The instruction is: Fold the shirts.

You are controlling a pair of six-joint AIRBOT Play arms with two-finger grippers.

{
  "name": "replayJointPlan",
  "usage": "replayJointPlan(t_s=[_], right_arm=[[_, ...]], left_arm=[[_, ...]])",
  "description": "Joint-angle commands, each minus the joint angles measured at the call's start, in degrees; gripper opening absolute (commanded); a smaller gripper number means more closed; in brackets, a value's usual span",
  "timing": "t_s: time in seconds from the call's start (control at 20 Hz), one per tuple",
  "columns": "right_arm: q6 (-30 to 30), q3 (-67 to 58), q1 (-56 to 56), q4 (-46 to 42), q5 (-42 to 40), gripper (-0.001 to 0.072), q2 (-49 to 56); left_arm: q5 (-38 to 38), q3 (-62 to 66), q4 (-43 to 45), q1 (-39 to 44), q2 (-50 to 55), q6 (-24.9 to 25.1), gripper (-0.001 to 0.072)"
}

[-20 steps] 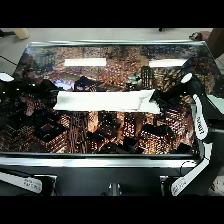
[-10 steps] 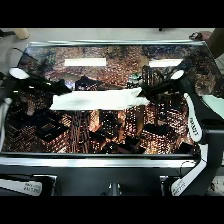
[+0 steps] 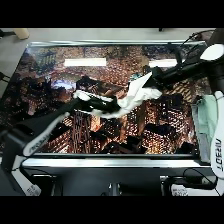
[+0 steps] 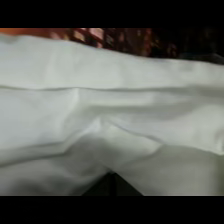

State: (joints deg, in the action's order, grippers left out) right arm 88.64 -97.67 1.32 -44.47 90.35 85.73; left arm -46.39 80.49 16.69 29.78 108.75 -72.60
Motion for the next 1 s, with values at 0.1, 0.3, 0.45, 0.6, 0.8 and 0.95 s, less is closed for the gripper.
replayJointPlan(t_s=[0.1,0.3,0.45,0.6,0.8,0.95], right_arm=[[2.2,0.0,-0.4,-3.6,1.4,0.0020,-5.2],[2.2,0.0,-5.6,-3.5,-6.1,0.0020,1.0],[2.2,0.0,-13.0,-0.9,-12.4,0.0021,9.2],[2.2,0.0,-20.5,2.0,-19.1,0.0021,18.8],[-1.2,0.0,-22.5,14.2,-26.1,0.0674,27.1],[-1.9,-0.1,-16.3,12.1,-21.6,0.0668,23.6]], left_arm=[[5.0,0.1,-12.4,7.1,1.8,8.1,0.0021],[3.3,-0.1,8.1,-5.5,-8.5,0.0,0.0021],[-0.3,-0.1,22.7,-18.1,-19.0,-6.3,0.0021],[-3.2,-0.1,24.8,-28.8,-29.9,-6.5,0.0022],[-7.4,-0.1,26.7,-34.9,-40.8,-6.5,0.0022],[-10.7,-0.1,33.1,-35.1,-44.1,-6.5,0.0023]])
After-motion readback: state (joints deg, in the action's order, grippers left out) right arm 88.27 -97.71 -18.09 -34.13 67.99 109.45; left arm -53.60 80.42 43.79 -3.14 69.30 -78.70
